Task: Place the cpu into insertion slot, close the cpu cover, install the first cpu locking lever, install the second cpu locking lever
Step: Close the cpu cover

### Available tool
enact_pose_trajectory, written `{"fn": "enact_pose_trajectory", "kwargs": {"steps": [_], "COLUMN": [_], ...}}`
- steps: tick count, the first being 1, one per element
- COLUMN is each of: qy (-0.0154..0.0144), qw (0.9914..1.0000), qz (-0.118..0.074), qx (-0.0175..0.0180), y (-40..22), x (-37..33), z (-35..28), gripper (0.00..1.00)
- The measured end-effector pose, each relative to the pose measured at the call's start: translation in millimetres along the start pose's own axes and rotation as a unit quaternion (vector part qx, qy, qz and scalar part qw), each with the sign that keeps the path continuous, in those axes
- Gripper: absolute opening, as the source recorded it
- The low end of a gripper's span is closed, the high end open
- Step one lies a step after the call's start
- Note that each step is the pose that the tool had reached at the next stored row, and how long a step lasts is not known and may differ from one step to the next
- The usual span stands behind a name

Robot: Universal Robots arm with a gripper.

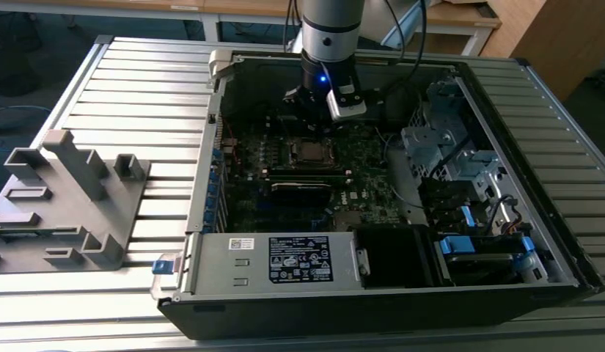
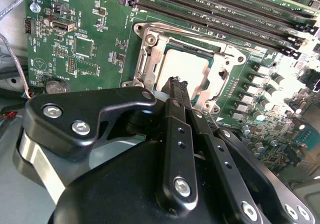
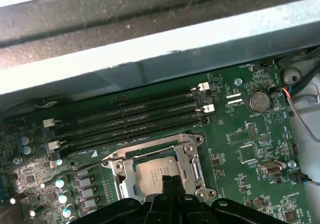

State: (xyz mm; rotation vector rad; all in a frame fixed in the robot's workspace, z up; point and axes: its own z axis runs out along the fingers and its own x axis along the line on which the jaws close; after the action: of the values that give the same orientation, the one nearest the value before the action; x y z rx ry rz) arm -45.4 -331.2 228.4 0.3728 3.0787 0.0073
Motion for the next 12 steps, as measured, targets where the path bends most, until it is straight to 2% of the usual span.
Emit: {"fn": "enact_pose_trajectory", "kwargs": {"steps": [5,7,10,11,12], "qy": [0.0003,0.0005,0.0007,0.0008,0.0008], "qw": [0.99950,0.99878,0.99711,0.99656,0.99637], "qz": [-0.032,-0.049,-0.076,-0.083,-0.085], "qx": [-0.0013,-0.0020,-0.0030,-0.0032,-0.0033], "y": [0.0,0.0,0.0,0.0,0.0], "x": [0.0,0.0,0.0,0.0,0.0], "z": [0.3,0.5,0.9,1.0,1.0], "gripper": [0.10,0.10,0.10,0.10,0.10]}}
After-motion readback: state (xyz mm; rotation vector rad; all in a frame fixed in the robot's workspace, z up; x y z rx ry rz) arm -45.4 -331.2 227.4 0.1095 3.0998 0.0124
